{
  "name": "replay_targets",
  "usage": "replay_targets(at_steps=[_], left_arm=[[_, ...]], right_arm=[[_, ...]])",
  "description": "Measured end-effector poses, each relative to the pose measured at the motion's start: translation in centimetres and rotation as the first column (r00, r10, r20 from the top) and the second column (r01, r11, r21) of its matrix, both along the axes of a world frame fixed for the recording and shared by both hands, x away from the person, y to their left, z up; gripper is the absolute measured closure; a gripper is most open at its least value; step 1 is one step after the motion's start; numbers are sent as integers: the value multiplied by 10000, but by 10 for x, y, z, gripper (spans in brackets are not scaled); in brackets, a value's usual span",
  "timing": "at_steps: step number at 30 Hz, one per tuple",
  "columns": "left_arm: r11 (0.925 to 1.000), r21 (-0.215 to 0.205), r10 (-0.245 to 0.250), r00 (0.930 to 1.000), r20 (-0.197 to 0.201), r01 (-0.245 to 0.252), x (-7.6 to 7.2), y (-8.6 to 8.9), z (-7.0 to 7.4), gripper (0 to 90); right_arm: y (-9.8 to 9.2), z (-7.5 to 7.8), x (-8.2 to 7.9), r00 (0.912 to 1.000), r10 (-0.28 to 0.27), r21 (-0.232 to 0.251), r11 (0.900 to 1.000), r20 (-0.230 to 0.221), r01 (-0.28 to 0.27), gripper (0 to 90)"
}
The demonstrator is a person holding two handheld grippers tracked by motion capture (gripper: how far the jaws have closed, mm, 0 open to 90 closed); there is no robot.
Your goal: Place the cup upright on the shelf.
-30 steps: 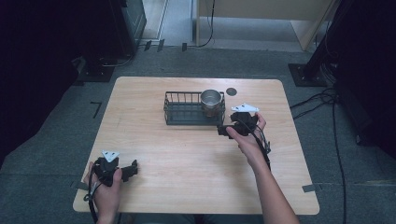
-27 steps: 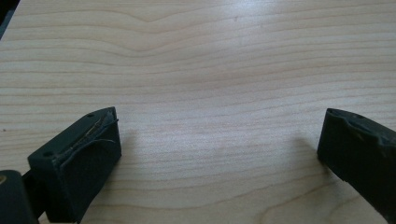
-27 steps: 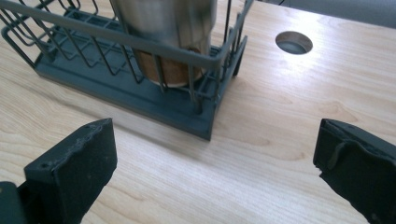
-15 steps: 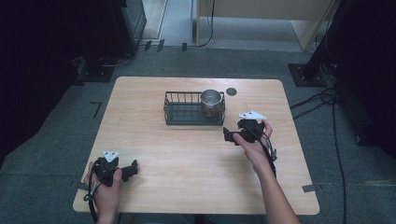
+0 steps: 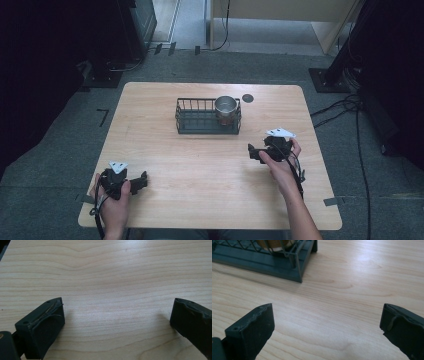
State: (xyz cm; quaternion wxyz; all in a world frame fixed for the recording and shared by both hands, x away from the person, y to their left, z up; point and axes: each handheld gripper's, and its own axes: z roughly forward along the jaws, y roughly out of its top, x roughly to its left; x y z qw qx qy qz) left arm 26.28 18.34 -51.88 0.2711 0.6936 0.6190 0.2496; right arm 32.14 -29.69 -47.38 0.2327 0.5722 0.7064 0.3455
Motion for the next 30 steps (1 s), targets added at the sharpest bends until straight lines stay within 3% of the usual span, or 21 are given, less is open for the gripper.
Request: replay_targets(at_steps=[30], left_arm=[[10000, 2, -1, 10000, -2, 1, 0, 0, 0, 0]], right_arm=[[-63, -30, -40, 9902, -1333, -68, 9911, -420, 1331, 0]])
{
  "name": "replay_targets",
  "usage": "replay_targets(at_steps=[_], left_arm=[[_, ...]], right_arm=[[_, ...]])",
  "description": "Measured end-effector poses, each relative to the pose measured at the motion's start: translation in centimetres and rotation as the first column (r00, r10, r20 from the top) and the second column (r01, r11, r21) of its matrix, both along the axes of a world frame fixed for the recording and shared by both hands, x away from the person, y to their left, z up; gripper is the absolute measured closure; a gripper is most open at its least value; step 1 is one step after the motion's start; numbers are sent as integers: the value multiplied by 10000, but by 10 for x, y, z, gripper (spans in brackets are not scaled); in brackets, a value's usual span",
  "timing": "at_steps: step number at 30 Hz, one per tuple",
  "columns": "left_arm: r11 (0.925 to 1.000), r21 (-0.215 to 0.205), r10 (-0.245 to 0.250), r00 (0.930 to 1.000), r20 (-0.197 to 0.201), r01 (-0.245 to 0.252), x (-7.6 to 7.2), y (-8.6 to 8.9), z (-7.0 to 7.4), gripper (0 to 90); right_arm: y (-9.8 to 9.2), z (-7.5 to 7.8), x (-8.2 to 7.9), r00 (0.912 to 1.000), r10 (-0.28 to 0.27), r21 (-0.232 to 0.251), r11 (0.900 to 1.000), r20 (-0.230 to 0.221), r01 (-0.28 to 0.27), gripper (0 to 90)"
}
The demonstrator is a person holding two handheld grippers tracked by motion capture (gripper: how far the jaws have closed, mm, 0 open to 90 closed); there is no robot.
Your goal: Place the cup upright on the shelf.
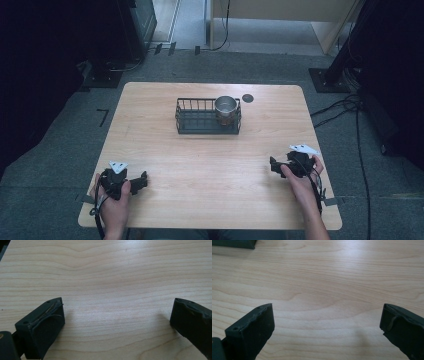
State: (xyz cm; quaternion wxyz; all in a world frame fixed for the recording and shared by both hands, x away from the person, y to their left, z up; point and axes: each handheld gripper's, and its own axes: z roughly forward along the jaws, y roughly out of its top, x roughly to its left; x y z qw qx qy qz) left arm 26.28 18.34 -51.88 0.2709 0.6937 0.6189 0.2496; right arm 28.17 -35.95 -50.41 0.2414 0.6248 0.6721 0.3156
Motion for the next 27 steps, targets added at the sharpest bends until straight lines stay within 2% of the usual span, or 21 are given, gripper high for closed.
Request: replay_targets(at_steps=[12, 19, 27], left_arm=[[10000, 1, 0, 10000, 1, 0, 0, 0, 0, 0], [10000, -3, 0, 10000, -1, 0, 0, 0, 0, 0], [10000, 1, 1, 10000, 0, -1, 0, 0, 0, 0]], right_arm=[[-20, -12, -17, 9986, -479, -254, 9986, -219, 474, 0], [-22, -20, -21, 9973, -615, -511, 9969, -410, 594, 0], [-22, -22, -22, 9976, -668, -478, 9967, -187, 658, 0]])
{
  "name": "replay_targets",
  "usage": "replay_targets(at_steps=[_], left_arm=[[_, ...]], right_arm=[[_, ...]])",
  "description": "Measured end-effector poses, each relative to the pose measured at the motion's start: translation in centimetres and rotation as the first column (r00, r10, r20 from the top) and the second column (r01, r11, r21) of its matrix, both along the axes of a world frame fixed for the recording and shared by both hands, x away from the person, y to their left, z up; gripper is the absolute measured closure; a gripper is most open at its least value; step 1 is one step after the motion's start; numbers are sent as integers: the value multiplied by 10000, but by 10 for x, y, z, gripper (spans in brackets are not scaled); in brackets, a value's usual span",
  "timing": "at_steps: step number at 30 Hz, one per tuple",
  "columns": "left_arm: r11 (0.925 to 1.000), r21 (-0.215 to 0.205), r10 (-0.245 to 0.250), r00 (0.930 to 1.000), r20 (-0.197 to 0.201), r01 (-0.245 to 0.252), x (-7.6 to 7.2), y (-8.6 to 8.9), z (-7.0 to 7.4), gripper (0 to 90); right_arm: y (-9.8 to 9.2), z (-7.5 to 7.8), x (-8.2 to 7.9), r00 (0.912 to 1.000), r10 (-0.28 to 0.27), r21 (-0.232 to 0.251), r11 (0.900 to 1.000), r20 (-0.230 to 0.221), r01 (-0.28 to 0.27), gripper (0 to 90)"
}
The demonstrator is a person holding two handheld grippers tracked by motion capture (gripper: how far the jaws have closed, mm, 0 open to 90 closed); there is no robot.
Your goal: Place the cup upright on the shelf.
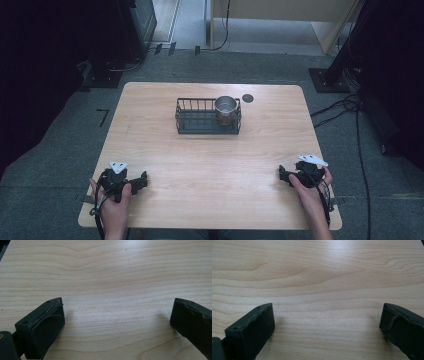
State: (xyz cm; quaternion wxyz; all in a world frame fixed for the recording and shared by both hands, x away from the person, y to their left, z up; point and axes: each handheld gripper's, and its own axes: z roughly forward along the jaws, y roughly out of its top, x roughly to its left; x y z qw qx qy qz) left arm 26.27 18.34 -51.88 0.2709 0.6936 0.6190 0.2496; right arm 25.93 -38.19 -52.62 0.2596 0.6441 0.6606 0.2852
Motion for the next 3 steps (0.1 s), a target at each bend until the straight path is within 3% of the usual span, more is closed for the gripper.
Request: replay_targets(at_steps=[3], left_arm=[[10000, 1, -3, 10000, -6, 3, 0, 0, 0, 0]], right_arm=[[0, 0, 0, 10000, -4, 13, 10000, -13, 4, 0]])
